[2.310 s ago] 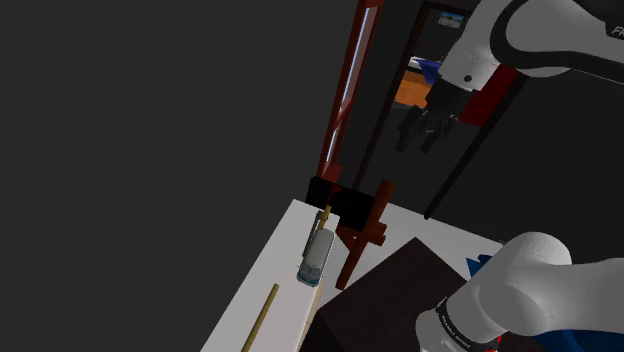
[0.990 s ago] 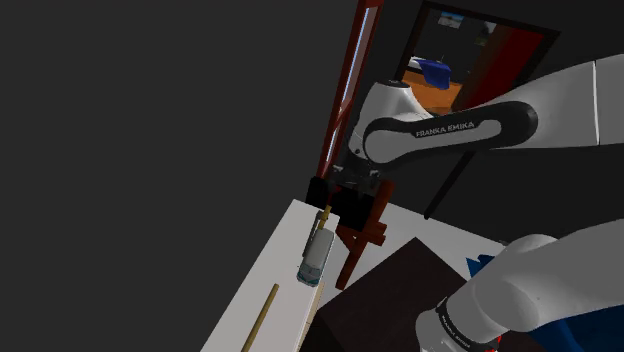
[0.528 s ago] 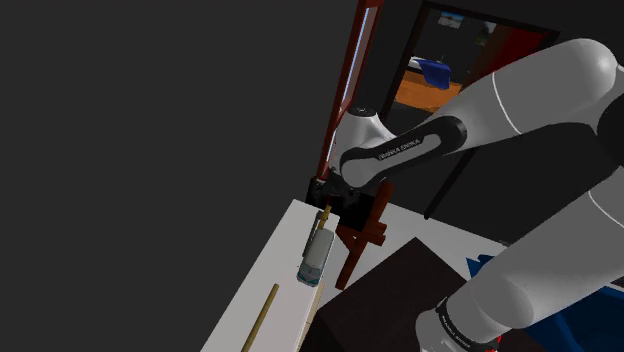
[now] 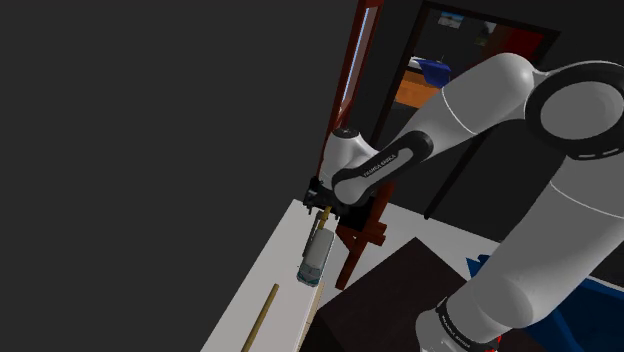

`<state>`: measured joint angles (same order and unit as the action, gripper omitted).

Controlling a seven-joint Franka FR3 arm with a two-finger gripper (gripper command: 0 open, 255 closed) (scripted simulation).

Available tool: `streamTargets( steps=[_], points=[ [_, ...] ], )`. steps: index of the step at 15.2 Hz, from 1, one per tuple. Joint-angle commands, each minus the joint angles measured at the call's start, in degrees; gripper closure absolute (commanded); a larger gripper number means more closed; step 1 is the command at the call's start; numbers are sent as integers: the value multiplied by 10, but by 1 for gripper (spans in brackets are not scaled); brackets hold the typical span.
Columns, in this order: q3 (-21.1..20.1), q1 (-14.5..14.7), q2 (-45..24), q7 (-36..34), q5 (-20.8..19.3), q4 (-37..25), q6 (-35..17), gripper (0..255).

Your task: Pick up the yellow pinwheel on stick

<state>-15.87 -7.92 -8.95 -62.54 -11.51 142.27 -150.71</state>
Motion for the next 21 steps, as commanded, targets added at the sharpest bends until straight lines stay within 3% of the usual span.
streamTargets(
  steps=[1,5,6,15,21],
  points=[
    [5,3,-18,-13,-15,0,-16,0],
    [9,6,-31,-21,-25,-1,-27,0],
    [10,6,-31,-21,-25,-2,-27,255],
    [9,6,-31,-21,-25,-1,-27,255],
    [-6,-2,18,9,14,0,16,255]
  ],
)
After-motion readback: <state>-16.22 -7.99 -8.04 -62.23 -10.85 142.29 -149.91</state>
